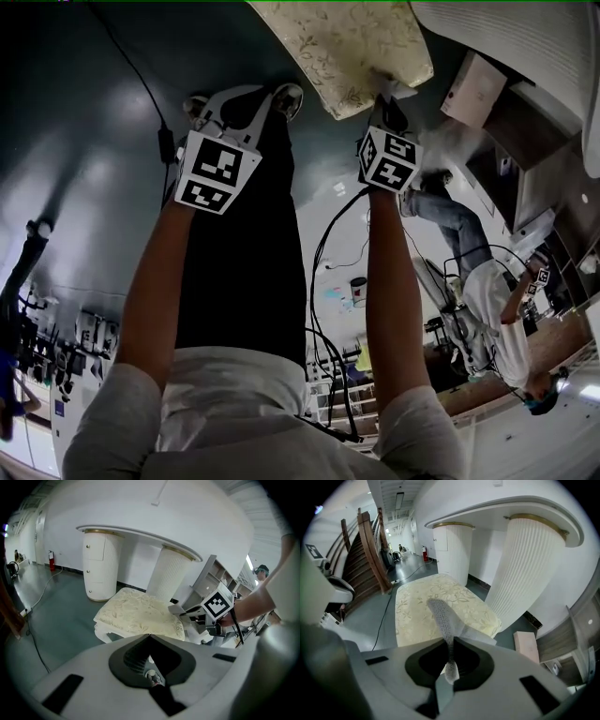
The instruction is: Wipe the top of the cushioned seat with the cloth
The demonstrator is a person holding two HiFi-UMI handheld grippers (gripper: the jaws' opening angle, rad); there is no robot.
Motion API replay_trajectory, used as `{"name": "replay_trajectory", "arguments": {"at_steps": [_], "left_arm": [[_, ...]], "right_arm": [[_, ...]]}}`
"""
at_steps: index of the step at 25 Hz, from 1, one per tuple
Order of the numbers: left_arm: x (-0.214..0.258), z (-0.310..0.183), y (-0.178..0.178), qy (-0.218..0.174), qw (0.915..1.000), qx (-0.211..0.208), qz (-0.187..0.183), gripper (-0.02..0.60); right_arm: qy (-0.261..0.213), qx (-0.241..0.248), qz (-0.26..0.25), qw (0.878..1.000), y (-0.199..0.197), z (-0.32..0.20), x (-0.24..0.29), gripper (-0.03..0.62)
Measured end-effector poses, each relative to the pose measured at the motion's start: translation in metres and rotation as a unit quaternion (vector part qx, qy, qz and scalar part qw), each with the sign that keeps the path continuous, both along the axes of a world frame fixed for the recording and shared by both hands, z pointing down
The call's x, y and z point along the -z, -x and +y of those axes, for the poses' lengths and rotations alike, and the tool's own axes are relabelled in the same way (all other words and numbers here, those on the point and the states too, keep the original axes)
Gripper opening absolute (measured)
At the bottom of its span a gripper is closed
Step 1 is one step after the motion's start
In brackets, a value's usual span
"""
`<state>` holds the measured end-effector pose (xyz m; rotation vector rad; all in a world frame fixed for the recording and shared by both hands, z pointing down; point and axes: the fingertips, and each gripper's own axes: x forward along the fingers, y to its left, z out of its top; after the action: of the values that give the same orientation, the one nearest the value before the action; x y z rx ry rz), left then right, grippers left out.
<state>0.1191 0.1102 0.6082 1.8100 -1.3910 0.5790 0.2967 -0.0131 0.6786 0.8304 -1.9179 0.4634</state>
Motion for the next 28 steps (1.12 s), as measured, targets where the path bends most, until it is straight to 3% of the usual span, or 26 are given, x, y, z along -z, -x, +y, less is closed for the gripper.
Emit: {"name": "replay_trajectory", "arguments": {"at_steps": [15, 28], "left_arm": [[-0.001, 0.025, 0.011, 0.001, 1.0000, -0.005, -0.001, 0.014], [-0.002, 0.037, 0.028, -0.009, 0.9999, 0.007, 0.004, 0.014]], "right_arm": [[0.035, -0.007, -0.016, 0.999, 0.025, 0.064, -0.005, 0.025], [0.045, -0.003, -0.022, 0.999, 0.050, 0.090, -0.009, 0.025]]}}
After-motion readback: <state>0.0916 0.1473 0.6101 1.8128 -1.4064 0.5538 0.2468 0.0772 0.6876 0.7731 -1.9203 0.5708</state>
